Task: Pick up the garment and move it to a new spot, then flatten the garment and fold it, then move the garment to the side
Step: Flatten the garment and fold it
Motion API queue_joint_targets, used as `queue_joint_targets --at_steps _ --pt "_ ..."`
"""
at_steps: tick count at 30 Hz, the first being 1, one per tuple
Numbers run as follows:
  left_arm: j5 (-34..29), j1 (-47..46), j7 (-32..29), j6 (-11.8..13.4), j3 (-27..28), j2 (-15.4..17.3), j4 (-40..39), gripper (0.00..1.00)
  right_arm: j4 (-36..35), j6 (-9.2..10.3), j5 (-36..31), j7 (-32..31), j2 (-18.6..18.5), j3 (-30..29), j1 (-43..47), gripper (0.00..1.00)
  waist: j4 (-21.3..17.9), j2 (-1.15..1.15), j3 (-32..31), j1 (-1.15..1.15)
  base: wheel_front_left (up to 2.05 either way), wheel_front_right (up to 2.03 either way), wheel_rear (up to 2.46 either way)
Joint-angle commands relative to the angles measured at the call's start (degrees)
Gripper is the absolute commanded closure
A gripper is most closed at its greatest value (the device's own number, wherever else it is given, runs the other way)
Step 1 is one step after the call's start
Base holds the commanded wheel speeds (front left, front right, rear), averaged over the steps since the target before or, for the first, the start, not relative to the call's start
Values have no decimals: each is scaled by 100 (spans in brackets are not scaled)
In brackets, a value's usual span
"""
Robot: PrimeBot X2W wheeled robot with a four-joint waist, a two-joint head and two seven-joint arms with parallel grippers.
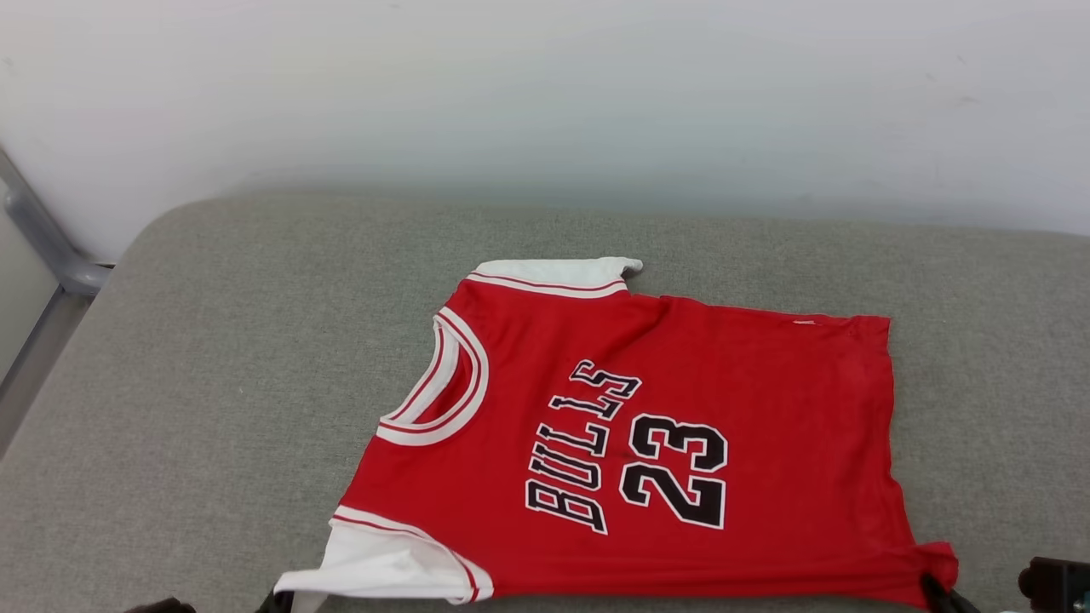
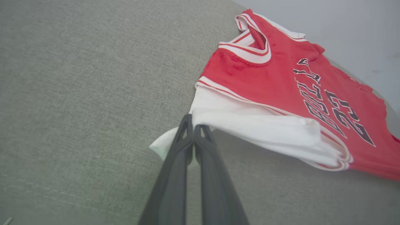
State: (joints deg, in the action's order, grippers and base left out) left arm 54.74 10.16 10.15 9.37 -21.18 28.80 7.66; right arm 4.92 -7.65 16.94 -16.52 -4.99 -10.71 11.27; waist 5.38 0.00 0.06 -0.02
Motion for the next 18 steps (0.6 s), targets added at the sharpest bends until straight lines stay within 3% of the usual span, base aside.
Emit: queue_joint_targets --at_steps 1,5,9,11,12,18 --pt "-5 62 -5 154 142 175 -203 100 -223 30 -78 -103 -20 -182 115 100 7 0 22 2 0 0 0" --pt "-123 -103 -129 277 149 327 -739 100 -739 30 -216 -466 74 -287 105 100 -1 0 87 2 0 0 0" --pt "-222 -605 -368 180 19 362 -899 100 -1010 24 -347 -856 116 -239 -219 100 -59 0 260 2 0 0 0" --pt "-273 -951 -468 67 -67 323 -812 100 -1043 23 -418 -1039 122 -204 -398 100 -86 0 408 2 0 0 0" --pt "-291 -1475 -587 -135 -171 224 -544 100 -963 21 -501 -1235 132 -107 -767 100 -170 0 656 2 0 0 0" --pt "-262 -2230 -641 -608 -328 40 332 100 -538 20 -693 -1283 72 164 -1427 100 -325 0 1092 2 0 0 0"
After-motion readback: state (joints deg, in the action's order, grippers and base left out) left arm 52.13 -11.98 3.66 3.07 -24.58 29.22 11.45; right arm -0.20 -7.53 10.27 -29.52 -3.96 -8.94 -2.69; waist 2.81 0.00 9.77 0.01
